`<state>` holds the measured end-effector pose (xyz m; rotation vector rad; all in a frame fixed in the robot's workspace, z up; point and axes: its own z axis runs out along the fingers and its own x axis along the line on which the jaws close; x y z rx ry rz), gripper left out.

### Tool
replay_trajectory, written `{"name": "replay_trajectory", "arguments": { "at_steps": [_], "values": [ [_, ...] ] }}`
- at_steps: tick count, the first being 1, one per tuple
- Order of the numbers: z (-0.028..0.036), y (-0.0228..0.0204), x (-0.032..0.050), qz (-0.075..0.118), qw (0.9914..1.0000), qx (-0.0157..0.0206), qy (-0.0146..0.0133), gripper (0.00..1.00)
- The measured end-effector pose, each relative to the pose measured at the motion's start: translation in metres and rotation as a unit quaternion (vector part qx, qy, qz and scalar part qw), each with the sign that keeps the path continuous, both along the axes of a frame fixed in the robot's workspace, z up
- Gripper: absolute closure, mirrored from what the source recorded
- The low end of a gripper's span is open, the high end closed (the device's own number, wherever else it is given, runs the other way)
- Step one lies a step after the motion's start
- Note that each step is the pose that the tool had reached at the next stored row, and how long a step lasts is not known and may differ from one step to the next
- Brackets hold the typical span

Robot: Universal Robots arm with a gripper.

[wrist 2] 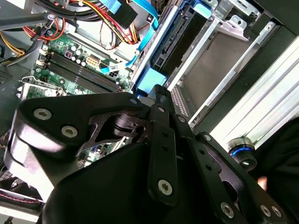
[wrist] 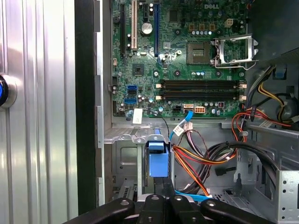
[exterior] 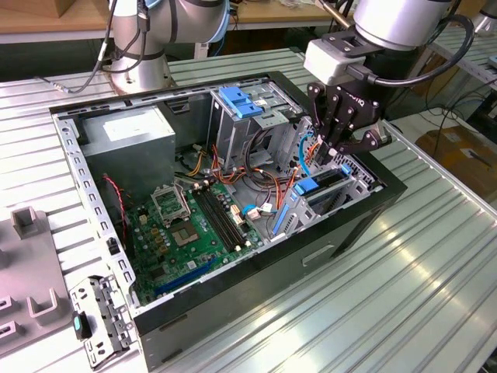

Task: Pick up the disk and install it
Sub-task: 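Insert the disk into the insertion slot, then insert the first disk wire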

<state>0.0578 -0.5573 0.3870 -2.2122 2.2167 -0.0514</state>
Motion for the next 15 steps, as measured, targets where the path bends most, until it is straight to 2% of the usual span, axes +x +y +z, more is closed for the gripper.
{"name": "replay_trajectory", "arguments": {
  "at_steps": [5, 7, 10, 15],
  "values": [
    [0.0000, 0.0000, 0.0000, 0.000, 1.00000, 0.0000, 0.0000, 0.89],
    [-0.0001, -0.0001, 0.0037, 0.000, 1.00000, 0.0000, 0.0001, 0.89],
    [-0.0001, 0.0000, 0.0170, 0.000, 1.00000, 0.0000, 0.0009, 0.89],
    [-0.0023, 0.0004, 0.0544, 0.001, 1.00000, -0.0012, 0.0025, 0.89]
  ]
}}
